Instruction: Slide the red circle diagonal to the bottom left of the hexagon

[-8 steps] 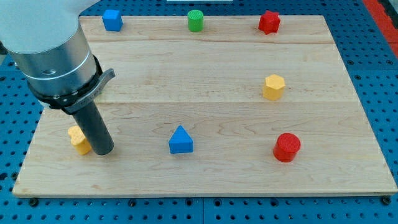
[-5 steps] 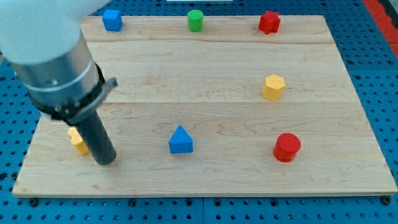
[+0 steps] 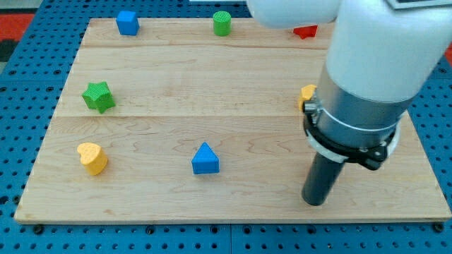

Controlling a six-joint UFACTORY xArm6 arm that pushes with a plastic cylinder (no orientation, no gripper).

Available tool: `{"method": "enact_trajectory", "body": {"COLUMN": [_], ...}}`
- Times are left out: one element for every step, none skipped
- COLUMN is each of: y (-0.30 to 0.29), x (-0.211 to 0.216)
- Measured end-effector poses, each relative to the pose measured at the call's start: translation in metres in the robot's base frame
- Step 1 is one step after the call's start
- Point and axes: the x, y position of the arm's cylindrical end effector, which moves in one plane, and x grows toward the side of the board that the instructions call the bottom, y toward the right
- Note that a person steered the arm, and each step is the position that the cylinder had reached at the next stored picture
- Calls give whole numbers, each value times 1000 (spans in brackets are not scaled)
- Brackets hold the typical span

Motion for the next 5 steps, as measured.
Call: {"method": "enact_trajectory", "body": {"y": [27,45,45,45,45], "x": [0,-3,-13,-21,-30]}}
